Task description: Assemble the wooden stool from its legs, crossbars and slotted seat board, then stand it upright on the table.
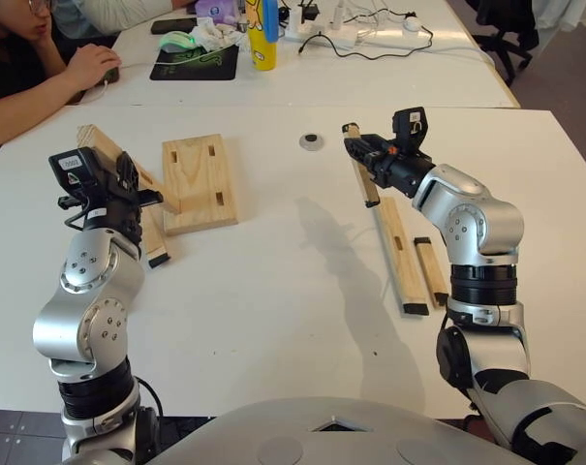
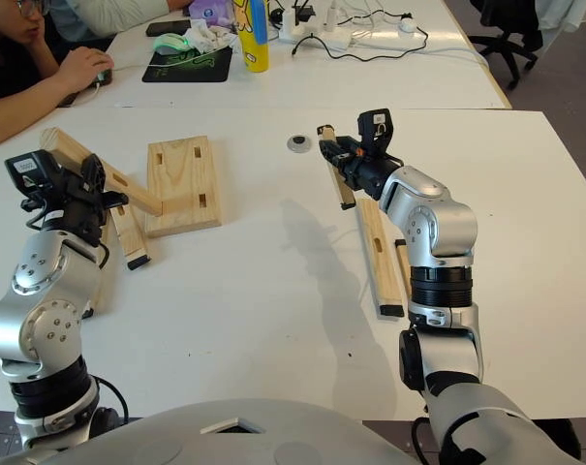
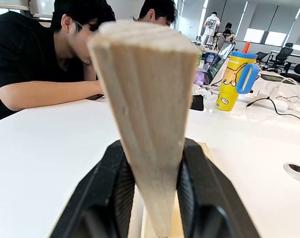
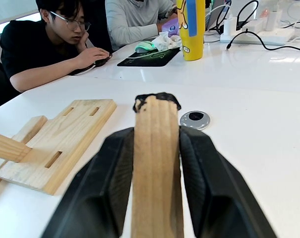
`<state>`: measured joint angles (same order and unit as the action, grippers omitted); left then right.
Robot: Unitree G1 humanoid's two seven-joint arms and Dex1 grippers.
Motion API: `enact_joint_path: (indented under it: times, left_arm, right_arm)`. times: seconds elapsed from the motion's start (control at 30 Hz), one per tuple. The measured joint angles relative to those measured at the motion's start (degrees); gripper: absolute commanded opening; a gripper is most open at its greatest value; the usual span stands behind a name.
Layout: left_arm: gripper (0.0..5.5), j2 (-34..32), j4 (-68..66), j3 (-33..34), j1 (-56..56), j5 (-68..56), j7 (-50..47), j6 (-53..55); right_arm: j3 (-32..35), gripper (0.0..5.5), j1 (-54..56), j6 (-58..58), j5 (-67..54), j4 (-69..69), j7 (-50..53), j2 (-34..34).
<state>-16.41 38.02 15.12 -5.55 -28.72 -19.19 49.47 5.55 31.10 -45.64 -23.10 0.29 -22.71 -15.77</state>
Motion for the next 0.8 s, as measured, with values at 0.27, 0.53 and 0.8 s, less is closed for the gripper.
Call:
enact_joint_path:
  times: [0.27,0.53,0.8]
  left_arm:
    - [1.03,-3.19,1.4,0.42,-2.18,-0.58,4.98,7.49]
    - [1.03,-10.12,-11.97,-1.61,-4.65,2.12,18.03,-3.74]
    - [1.04,-12.99,-14.8,-3.92,-5.62,2.38,22.24,-6.21]
  right_arm:
    - [0.18,1.3,0.0,0.33,0.07,0.0,0.66,0.4]
    - [0.18,1.3,0.16,0.64,0.06,0.16,0.74,1.29]
    - [0.3,1.3,1.64,1.5,-0.24,-0.16,0.65,1.96]
